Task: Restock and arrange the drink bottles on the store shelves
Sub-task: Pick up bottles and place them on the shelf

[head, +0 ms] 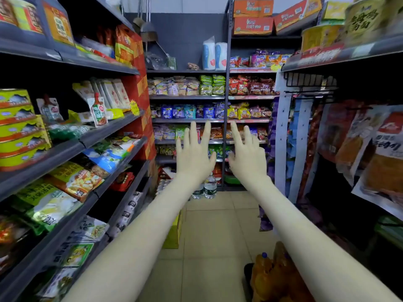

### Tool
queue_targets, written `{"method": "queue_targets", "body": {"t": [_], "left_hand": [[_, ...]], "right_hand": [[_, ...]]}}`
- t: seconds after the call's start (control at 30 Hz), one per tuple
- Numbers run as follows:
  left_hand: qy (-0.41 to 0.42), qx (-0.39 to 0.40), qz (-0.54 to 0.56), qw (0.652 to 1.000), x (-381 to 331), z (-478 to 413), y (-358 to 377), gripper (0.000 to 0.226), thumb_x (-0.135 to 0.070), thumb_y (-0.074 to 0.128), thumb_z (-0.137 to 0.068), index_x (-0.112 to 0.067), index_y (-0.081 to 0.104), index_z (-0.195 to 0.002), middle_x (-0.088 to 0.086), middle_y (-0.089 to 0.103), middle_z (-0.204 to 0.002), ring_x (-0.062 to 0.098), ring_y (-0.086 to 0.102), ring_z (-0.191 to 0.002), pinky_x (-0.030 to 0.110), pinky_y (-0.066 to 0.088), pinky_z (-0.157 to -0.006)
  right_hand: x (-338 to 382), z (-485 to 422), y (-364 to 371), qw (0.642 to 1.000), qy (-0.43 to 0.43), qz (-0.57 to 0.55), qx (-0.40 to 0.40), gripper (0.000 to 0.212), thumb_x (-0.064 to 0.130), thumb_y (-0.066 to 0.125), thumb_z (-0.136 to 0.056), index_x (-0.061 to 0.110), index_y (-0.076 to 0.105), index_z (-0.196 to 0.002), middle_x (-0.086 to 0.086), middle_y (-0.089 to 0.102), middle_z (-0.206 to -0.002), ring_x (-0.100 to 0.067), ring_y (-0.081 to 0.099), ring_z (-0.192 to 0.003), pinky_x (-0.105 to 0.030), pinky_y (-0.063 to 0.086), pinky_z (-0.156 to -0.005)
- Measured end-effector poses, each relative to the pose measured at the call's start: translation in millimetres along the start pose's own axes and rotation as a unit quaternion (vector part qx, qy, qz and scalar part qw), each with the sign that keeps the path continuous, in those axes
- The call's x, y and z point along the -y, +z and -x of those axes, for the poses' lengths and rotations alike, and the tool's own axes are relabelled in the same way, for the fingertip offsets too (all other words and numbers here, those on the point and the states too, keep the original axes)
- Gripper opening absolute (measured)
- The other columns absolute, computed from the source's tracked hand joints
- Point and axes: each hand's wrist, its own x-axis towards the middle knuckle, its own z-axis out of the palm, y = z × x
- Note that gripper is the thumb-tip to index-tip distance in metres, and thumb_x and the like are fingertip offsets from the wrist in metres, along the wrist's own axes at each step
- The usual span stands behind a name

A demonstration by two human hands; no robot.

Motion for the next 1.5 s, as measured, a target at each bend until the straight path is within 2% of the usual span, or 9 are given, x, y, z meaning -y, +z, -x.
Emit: {"method": "queue_targets", "body": {"t": [0.2,0.33,0.47,0.6,0.73,1.03,1.17,1.3,1.5], "left_hand": [[-0.018,0.128,-0.021,0.991,13.8,-8.3,98.4,0.075,-0.040,0.044,-0.096,-0.020,-0.001,-0.153,0.017,0.013,-0.157,0.032,0.023,-0.142,0.044,0.027,-0.113],[-0.031,0.169,-0.022,0.985,42.5,-44.5,167.1,0.073,-0.039,0.047,-0.095,-0.019,0.007,-0.152,0.018,0.021,-0.154,0.034,0.032,-0.136,0.041,0.036,-0.104],[-0.027,0.201,-0.025,0.979,81.2,-110.8,252.5,0.072,-0.039,0.046,-0.096,-0.017,0.008,-0.152,0.017,0.021,-0.154,0.033,0.033,-0.134,0.040,0.039,-0.100],[-0.008,0.217,-0.025,0.976,118.0,-201.8,340.7,0.068,-0.037,0.045,-0.097,-0.017,0.011,-0.152,0.017,0.021,-0.154,0.033,0.034,-0.135,0.039,0.040,-0.099],[0.007,0.241,-0.003,0.970,127.4,-302.1,425.7,0.068,-0.039,0.044,-0.098,-0.016,0.010,-0.152,0.017,0.019,-0.155,0.034,0.029,-0.137,0.042,0.038,-0.103],[0.069,0.247,0.068,0.964,86.4,-497.1,617.8,0.066,-0.036,0.044,-0.098,-0.015,0.013,-0.152,0.014,0.025,-0.152,0.032,0.033,-0.135,0.041,0.039,-0.101],[0.063,0.273,0.101,0.955,55.5,-592.9,702.7,0.066,-0.038,0.046,-0.096,-0.017,0.016,-0.151,0.015,0.034,-0.146,0.033,0.043,-0.126,0.043,0.047,-0.089],[0.099,0.303,0.133,0.938,19.9,-681.7,770.2,0.067,-0.040,0.044,-0.096,-0.015,0.014,-0.151,0.015,0.029,-0.150,0.034,0.039,-0.132,0.042,0.044,-0.094],[0.196,0.293,0.172,0.920,-49.3,-791.0,878.8,0.063,-0.039,0.044,-0.097,-0.015,0.019,-0.149,0.013,0.035,-0.145,0.031,0.043,-0.126,0.042,0.046,-0.087]], "right_hand": [[-15.2,-6.7,103.2,0.992,0.027,-0.042,0.117,0.077,0.027,0.052,-0.095,0.022,0.002,-0.154,-0.015,0.023,-0.155,-0.033,0.033,-0.134,-0.044,0.042,-0.095],[-32.4,-40.8,184.1,0.984,0.043,-0.055,0.165,0.076,0.031,0.051,-0.096,0.021,0.002,-0.154,-0.014,0.024,-0.154,-0.031,0.031,-0.135,-0.042,0.042,-0.096],[-51.4,-105.4,278.7,0.980,0.075,-0.070,0.173,0.073,0.030,0.051,-0.095,0.018,0.008,-0.153,-0.014,0.029,-0.149,-0.031,0.034,-0.132,-0.042,0.040,-0.095],[-62.6,-191.7,372.3,0.970,0.098,-0.062,0.213,0.075,0.032,0.053,-0.095,0.017,0.008,-0.153,-0.014,0.031,-0.148,-0.031,0.035,-0.131,-0.041,0.041,-0.094],[-94.7,-279.6,441.9,0.969,0.132,-0.053,0.202,0.075,0.033,0.054,-0.094,0.017,0.010,-0.153,-0.012,0.035,-0.144,-0.030,0.039,-0.127,-0.039,0.043,-0.090],[-223.2,-444.0,606.4,0.962,0.196,-0.010,0.189,0.076,0.033,0.052,-0.094,0.014,0.008,-0.153,-0.016,0.028,-0.149,-0.033,0.036,-0.130,-0.042,0.042,-0.093],[-287.1,-520.7,673.3,0.959,0.218,0.009,0.183,0.074,0.031,0.049,-0.096,0.013,0.005,-0.153,-0.016,0.028,-0.150,-0.033,0.036,-0.131,-0.042,0.043,-0.095],[-357.9,-586.5,720.9,0.951,0.249,0.047,0.178,0.073,0.032,0.046,-0.098,0.013,0.004,-0.153,-0.015,0.030,-0.148,-0.031,0.038,-0.128,-0.040,0.043,-0.092],[-492.0,-647.2,779.5,0.925,0.344,0.081,0.139,0.071,0.030,0.049,-0.094,0.013,0.013,-0.152,-0.015,0.035,-0.143,-0.033,0.041,-0.124,-0.042,0.044,-0.088]]}}
